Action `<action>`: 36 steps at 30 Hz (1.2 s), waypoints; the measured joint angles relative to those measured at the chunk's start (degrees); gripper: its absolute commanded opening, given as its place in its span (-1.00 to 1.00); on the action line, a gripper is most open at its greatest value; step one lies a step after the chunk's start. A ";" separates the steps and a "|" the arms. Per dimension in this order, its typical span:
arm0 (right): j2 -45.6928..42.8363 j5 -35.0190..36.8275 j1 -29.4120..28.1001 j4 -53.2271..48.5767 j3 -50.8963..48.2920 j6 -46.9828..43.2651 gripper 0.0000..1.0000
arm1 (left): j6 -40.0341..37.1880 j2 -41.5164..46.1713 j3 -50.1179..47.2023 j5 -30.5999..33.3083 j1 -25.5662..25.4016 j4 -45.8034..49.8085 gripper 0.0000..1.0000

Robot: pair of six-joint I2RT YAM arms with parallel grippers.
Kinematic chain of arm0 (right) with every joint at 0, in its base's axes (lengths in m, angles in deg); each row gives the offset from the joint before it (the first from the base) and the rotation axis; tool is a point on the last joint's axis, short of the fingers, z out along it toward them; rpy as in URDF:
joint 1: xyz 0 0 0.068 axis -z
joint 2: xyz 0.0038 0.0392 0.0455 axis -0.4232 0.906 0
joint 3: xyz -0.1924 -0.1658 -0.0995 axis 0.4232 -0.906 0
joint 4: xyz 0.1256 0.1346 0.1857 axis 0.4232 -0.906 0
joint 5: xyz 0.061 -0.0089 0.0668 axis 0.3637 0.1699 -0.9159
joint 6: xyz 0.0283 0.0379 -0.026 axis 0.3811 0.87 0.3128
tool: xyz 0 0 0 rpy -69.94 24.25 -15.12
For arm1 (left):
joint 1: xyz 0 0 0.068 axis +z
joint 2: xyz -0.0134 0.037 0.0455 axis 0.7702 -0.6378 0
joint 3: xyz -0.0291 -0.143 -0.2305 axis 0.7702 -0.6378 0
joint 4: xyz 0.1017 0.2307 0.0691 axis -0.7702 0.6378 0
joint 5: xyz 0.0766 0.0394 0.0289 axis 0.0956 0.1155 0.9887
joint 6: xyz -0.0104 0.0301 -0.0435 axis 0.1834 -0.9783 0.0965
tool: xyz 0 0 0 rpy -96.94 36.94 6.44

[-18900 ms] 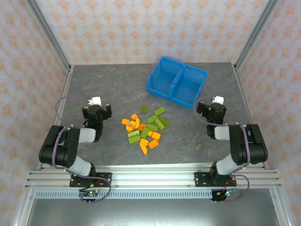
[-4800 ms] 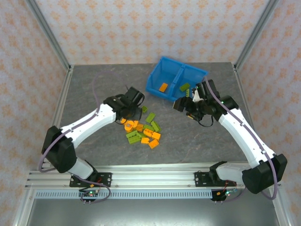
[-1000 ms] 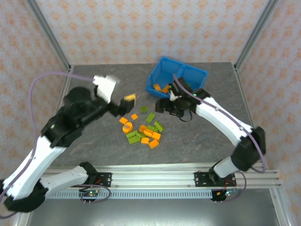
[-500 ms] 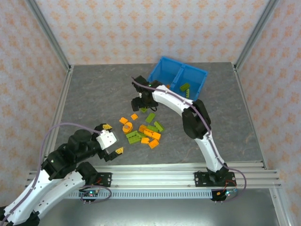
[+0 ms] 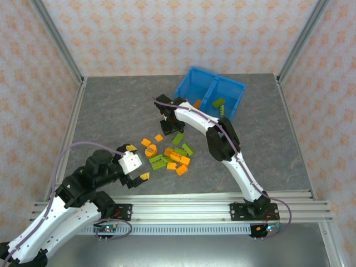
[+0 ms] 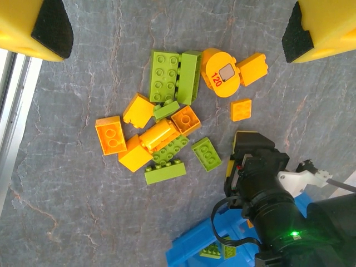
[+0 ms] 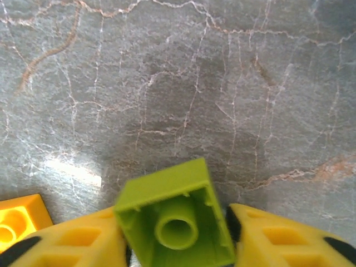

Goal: Sort the legos into containers by color

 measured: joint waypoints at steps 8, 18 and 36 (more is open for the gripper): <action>-1.14 -0.52 0.00 0.76 -1.51 0.07 -0.43 | 0.02 0.76 -0.48 -2.10 0.74 -1.07 0.99; -29.00 0.37 0.90 7.39 -21.16 4.96 -0.45 | 0.04 1.99 -0.48 -3.85 0.96 -3.56 1.00; -31.43 9.49 24.30 11.65 -29.64 15.85 -0.38 | 0.07 1.31 -0.48 -5.09 1.88 -3.93 0.99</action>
